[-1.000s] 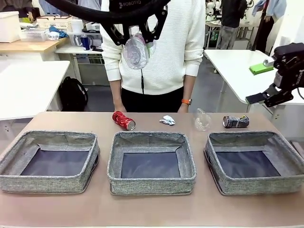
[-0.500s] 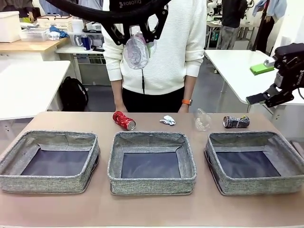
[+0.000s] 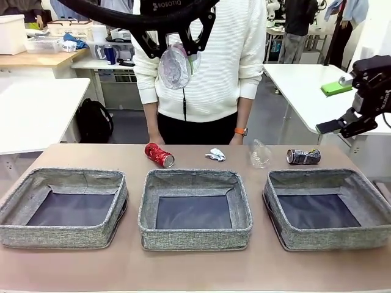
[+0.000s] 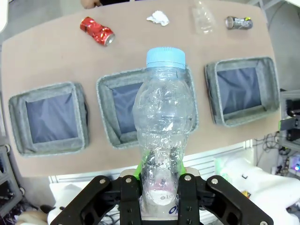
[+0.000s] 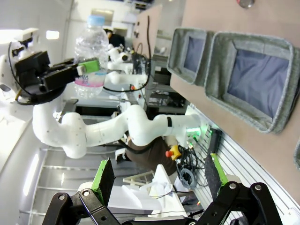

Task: Sort the waste into the appropriate baskets.
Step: Place the picked waste into the Fabric basket indicated by the person.

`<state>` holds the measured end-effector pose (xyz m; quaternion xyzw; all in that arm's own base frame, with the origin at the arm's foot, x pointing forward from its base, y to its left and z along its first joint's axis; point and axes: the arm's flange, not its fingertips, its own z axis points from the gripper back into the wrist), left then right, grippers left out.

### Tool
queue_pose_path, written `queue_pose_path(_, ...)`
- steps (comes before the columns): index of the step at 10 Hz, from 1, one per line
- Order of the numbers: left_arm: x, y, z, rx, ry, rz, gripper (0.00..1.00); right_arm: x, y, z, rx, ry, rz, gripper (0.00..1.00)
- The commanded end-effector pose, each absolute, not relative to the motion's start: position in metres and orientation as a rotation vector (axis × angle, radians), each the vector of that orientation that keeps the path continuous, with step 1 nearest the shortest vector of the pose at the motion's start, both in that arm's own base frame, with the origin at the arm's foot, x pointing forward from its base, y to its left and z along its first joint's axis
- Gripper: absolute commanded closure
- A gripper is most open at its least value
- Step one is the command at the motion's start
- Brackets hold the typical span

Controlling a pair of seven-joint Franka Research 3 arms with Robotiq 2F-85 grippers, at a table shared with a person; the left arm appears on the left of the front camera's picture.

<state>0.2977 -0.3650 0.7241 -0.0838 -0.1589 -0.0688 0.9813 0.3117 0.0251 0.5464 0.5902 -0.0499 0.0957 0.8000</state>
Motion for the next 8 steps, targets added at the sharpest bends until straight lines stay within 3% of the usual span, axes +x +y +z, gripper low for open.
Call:
queue_pose_path(1,0.2941,-0.3595,0.7231,-0.154,-0.339,-0.115,0.78,0.3139,0.0276,0.5476,1.291,-0.12,0.215,0.0)
queue_pose_path(8,0.2941,-0.3595,0.7231,-0.154,-0.339,-0.115,0.78,0.3139,0.0276,0.5476,1.291,-0.12,0.215,0.0)
